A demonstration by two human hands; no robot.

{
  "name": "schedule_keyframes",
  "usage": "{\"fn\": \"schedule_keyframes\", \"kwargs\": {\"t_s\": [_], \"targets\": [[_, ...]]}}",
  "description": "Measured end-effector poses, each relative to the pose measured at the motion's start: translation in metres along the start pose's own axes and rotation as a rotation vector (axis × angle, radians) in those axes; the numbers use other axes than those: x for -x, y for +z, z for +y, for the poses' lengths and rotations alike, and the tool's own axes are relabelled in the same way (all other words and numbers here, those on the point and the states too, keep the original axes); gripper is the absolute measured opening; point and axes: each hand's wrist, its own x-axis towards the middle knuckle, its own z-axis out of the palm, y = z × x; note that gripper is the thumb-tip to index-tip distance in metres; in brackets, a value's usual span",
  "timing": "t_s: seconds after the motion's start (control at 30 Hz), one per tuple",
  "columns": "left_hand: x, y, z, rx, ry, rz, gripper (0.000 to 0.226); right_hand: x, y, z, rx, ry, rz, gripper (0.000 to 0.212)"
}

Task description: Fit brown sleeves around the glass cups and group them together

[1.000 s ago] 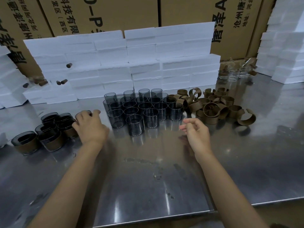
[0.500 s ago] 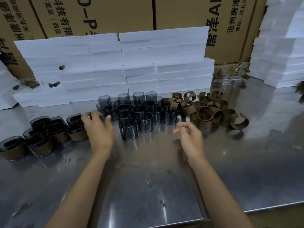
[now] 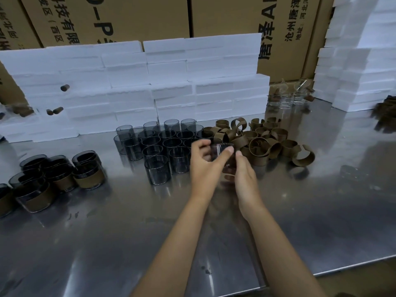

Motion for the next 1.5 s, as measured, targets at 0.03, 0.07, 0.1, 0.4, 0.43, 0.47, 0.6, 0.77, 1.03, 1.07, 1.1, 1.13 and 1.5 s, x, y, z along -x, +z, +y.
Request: {"fn": "schedule_keyframes", "kwargs": {"t_s": [0.03, 0.07, 0.1, 0.4, 0.43, 0.47, 0.6, 0.77, 1.03, 1.07, 1.1, 1.13, 1.5], "targets": [[0.002, 0.003, -0.006, 0.081, -0.083, -0.019, 0.042, 0.0, -0.001, -0.001, -0.011, 0.002, 0.001, 0.034], [0.003, 0.004, -0.009, 0.182, -0.176, -0.037, 0.042, 0.0, -0.002, -0.002, -0.031, 0.011, -0.006, 0.032], [0.004, 0.003, -0.01, 0.273, -0.26, -0.057, 0.044, 0.001, -0.002, -0.003, -0.057, 0.024, -0.024, 0.032], [0.003, -0.007, -0.006, 0.365, -0.357, -0.254, 0.05, 0.005, -0.002, -0.011, -0.122, 0.021, -0.159, 0.057], [0.003, -0.007, -0.008, 0.345, -0.344, -0.255, 0.047, 0.004, -0.003, -0.011, -0.114, 0.023, -0.168, 0.055], [0.002, -0.008, -0.009, 0.33, -0.336, -0.253, 0.042, 0.004, -0.003, -0.011, -0.098, 0.03, -0.169, 0.053], [-0.001, -0.013, -0.016, 0.236, -0.306, -0.218, 0.028, 0.003, -0.002, -0.006, -0.01, 0.043, -0.093, 0.056], [-0.003, -0.016, -0.023, 0.075, -0.109, -0.06, 0.015, 0.005, -0.001, -0.004, 0.065, -0.018, -0.044, 0.051], [-0.008, -0.02, -0.024, 0.123, -0.183, 0.035, 0.015, 0.008, -0.002, -0.01, 0.023, 0.0, -0.042, 0.038], [-0.008, -0.021, -0.023, 0.15, -0.209, 0.018, 0.018, 0.009, -0.002, -0.011, 0.006, 0.013, -0.054, 0.04], [-0.008, -0.021, -0.021, 0.182, -0.23, -0.008, 0.023, 0.01, -0.002, -0.012, -0.008, 0.026, -0.072, 0.044], [-0.007, -0.021, -0.019, 0.219, -0.243, -0.035, 0.028, 0.01, -0.001, -0.014, -0.017, 0.033, -0.097, 0.047], [0.004, -0.01, -0.013, 0.138, -0.26, -0.144, 0.038, 0.013, -0.001, -0.012, -0.017, -0.009, -0.209, 0.051]]}}
